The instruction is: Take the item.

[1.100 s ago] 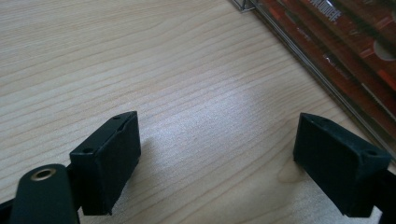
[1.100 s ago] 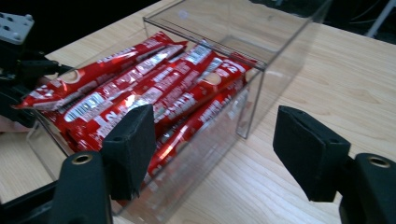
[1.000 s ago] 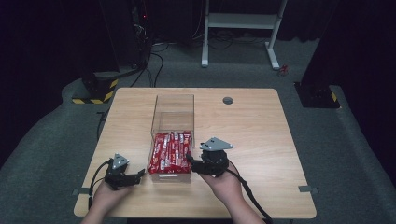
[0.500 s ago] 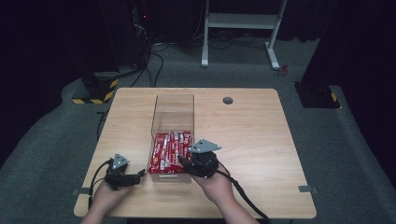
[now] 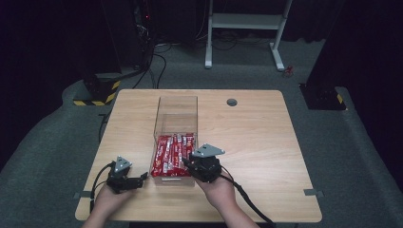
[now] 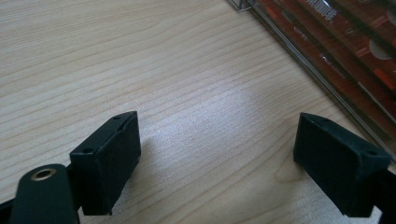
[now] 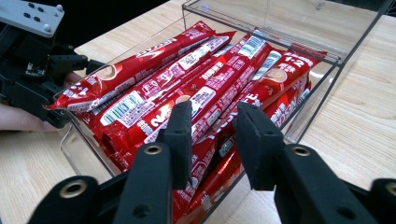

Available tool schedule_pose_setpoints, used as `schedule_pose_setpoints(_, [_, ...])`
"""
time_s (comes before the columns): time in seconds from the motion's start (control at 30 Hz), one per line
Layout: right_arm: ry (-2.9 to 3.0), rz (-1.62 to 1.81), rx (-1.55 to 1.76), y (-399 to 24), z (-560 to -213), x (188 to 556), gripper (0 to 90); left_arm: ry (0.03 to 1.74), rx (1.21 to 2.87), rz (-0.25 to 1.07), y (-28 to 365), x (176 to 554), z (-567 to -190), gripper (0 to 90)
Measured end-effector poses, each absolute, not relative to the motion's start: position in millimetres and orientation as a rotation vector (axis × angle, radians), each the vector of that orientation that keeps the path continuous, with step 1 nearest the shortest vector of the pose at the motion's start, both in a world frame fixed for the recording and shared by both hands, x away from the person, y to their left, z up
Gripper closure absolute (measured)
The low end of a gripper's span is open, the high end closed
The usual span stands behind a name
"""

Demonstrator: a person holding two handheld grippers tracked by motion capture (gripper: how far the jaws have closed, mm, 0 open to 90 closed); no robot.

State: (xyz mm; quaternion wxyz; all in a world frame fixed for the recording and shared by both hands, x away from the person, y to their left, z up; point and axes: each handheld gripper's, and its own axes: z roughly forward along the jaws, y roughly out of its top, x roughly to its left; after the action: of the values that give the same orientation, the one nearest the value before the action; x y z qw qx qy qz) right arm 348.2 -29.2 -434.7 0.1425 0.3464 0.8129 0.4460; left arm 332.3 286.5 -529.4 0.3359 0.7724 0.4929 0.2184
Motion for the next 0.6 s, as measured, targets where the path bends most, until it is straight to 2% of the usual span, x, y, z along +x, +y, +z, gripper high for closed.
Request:
schedule_pose_setpoints(0.2, [2.346,1.299,1.024,-30.6,-437.4,348.7,76.2,1.285,2.014,0.57,286.5,332.3,-529.4,15.1])
schedule_pose_setpoints(0.23, [2.349,1.308,1.032,-31.5,-438.0,349.3,82.5,1.285,2.014,0.569,286.4,332.3,-529.4,15.1])
schedule_pose_setpoints(0.27, [2.348,1.309,1.036,-31.9,-438.0,349.1,84.3,1.285,2.014,0.569,286.5,332.3,-529.4,15.1])
schedule_pose_setpoints(0.6, [2.35,1.301,1.004,-34.7,-435.5,341.8,87.9,1.283,2.014,0.569,286.3,332.3,-529.4,15.1])
